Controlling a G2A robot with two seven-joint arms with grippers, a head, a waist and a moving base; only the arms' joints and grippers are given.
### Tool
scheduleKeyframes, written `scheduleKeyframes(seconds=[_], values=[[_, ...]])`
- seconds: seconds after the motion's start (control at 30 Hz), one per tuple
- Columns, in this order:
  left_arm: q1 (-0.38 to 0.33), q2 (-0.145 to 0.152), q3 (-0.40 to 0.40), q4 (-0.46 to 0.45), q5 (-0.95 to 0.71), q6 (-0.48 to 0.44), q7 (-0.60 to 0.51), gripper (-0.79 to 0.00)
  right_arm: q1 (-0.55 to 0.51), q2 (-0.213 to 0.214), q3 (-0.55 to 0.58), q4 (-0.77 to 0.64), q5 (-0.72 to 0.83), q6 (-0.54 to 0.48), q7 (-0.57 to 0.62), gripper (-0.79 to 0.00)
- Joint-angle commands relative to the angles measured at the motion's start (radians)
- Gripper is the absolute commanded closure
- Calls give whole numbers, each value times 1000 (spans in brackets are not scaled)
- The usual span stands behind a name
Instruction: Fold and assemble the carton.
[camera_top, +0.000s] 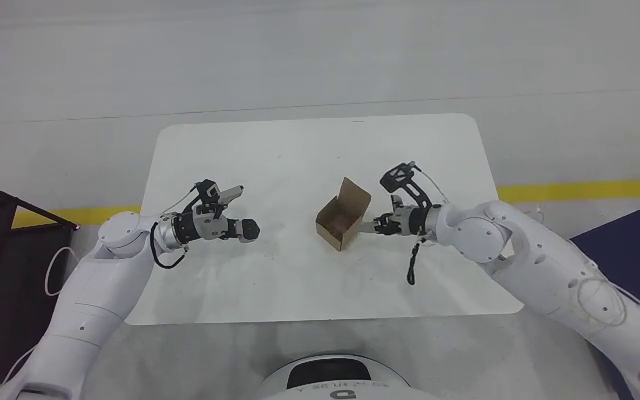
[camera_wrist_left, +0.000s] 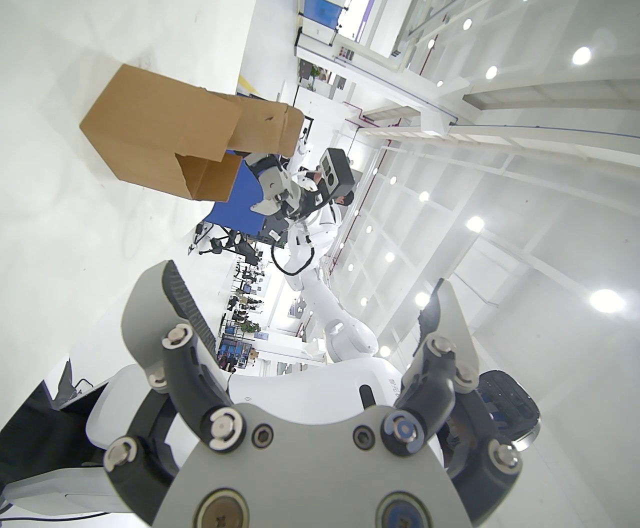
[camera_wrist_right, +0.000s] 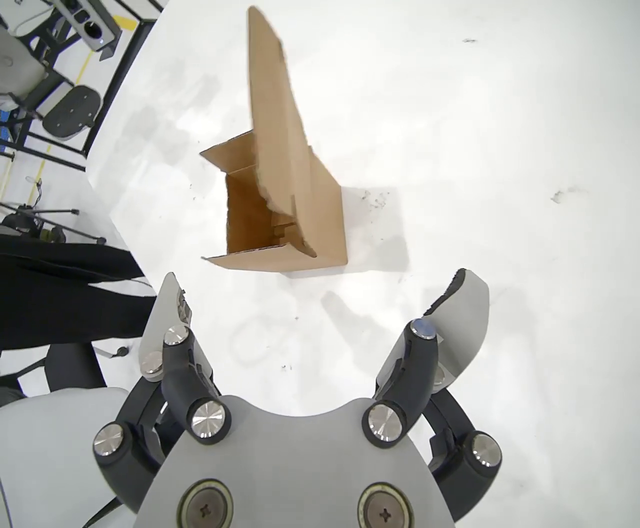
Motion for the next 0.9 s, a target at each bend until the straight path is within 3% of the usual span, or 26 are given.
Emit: scheduleKeyframes(seconds=[0.0,0.23,0.73,0.87], values=[[0,0,0,0,0,0,0,-785,-4,-8,-7,1,-7,35,-15,-785],[0,0,0,0,0,0,0,-785,6,-41,-28,36,-3,88,-18,-785],[0,0,0,0,0,0,0,-785,108,-131,-131,58,-120,288,148,-785],[0,0,0,0,0,0,0,-785,106,-148,-117,59,-64,296,114,-785]])
